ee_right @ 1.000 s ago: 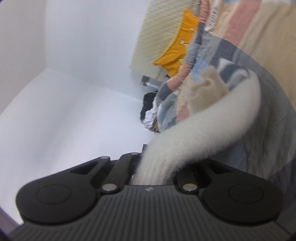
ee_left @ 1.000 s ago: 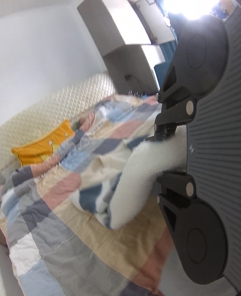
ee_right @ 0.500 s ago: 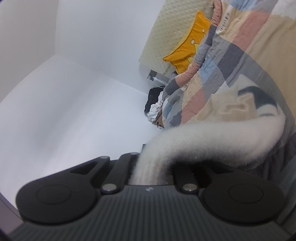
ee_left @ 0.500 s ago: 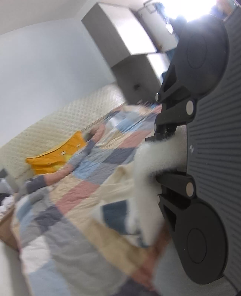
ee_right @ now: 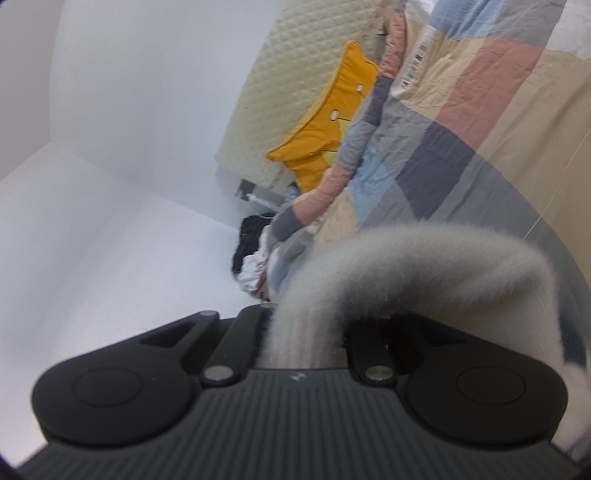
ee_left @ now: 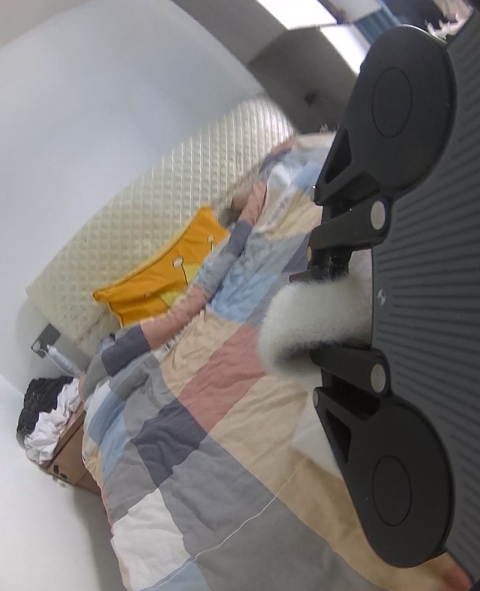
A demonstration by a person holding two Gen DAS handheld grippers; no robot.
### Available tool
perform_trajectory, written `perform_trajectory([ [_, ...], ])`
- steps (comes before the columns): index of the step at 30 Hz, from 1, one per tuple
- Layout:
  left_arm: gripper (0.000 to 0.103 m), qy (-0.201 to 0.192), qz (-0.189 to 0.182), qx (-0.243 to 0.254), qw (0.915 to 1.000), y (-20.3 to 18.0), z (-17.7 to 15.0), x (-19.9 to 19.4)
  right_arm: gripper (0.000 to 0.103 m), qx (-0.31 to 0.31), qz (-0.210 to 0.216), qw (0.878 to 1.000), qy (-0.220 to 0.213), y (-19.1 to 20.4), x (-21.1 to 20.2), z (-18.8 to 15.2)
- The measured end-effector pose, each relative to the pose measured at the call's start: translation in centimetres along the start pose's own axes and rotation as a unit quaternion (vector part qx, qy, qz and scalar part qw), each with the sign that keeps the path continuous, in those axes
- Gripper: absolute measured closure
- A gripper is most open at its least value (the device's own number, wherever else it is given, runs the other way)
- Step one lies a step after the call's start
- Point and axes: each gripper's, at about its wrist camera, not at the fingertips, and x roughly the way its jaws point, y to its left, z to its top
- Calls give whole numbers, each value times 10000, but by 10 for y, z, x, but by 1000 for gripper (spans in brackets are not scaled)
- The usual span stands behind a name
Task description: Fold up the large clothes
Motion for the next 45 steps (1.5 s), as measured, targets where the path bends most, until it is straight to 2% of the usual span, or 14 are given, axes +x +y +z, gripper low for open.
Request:
perform_trajectory([
  [6,90,199,410,-45,9990,31,-5,86,90,235,-435,9986,210,-53,59,11],
  [13,90,542,831,82,9950,67,-12,154,90,334,-770,9950,542,-92,105,14],
  [18,90,769,931,14,9927,90,-19,184,90,265,-1167,9908,625,-104,124,10],
  [22,90,903,940,-76,9914,105,-24,199,90,191,-1306,9889,676,-111,131,7],
  [25,90,892,817,-220,9924,112,-25,199,90,68,-1324,9888,683,-112,134,4],
  [28,89,864,505,-490,9938,118,-22,189,90,92,-1317,9889,677,-111,134,5],
  [31,74,846,170,-689,9939,121,-19,175,90,170,-1299,9893,648,-109,129,6],
  [32,56,841,20,-694,9940,120,-19,171,90,192,-1283,9895,636,-107,127,5],
  [33,39,770,-126,-710,9944,119,-18,164,85,240,-1261,9897,638,-107,125,5],
  [34,35,663,-231,-710,9950,117,-17,156,81,294,-1223,9899,654,-105,123,4],
  [36,33,527,-360,-543,9965,107,-15,143,39,336,-957,9928,643,-100,116,4],
  [38,33,473,-486,-336,9971,96,-15,129,16,329,-565,9962,580,-89,105,3],
  [42,30,512,-647,128,9965,74,-27,104,16,-35,-240,9986,476,-61,79,-1],
  [45,30,522,-491,525,9960,63,-42,92,16,-374,-207,9979,477,-48,62,-11],
])
